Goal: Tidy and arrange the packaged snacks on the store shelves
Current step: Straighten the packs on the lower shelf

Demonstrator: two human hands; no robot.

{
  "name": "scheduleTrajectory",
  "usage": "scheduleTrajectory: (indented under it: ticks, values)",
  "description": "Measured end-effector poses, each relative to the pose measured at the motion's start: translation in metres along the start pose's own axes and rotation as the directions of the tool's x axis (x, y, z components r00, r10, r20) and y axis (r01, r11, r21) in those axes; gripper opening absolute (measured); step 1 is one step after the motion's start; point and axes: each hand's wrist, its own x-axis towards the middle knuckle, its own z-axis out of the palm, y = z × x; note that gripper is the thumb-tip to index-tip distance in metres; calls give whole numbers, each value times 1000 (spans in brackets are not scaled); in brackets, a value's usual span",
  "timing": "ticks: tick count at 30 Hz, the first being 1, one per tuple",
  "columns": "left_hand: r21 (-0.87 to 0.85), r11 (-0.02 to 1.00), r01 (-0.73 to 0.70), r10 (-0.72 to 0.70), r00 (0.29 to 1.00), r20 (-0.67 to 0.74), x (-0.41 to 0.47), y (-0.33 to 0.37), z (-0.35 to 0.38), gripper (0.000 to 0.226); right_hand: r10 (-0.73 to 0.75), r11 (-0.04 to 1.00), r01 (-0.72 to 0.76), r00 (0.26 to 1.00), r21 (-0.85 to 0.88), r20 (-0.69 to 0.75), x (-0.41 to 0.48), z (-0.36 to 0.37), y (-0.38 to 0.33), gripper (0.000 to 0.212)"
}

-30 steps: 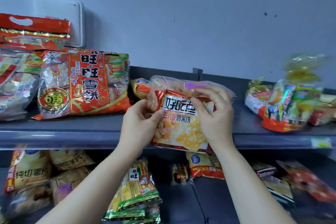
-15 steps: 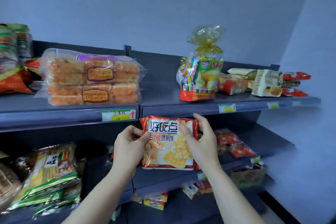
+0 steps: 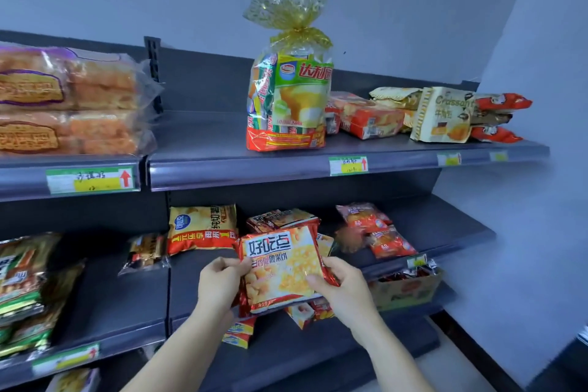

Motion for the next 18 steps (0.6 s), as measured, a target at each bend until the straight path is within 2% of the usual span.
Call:
scheduleTrajectory:
  ticks: [2,4,6,8,9,13,15,18]
  values:
    - [15,1000,21,-22,999,29,17,-8,15,10,50,998,-48,995,28,-81,18,-6,10,10]
    - [48,999,6,-10,997,80,33,-14,32,14,115,993,-107,981,54,-159,40,-11,19,11]
    - [92,992,-83,66,983,172,52,-20,49,35,190,978,-166,959,125,-213,66,-17,27,16]
    - [132,972,-192,144,941,308,71,-22,65,62,262,951,-212,938,224,-228,93,-23,31,15]
    - [175,954,-244,168,917,361,81,-24,73,68,290,938,-229,930,259,-228,106,-27,32,15]
    - [429,814,-392,223,893,392,124,-27,95,55,343,905,-265,917,333,-203,151,-38,39,22]
    - [484,784,-388,210,900,382,139,-29,101,58,369,880,-280,911,384,-183,168,-41,43,22]
    - [567,722,-396,222,909,353,158,-30,113,50,415,821,-302,899,485,-142,191,-40,51,21]
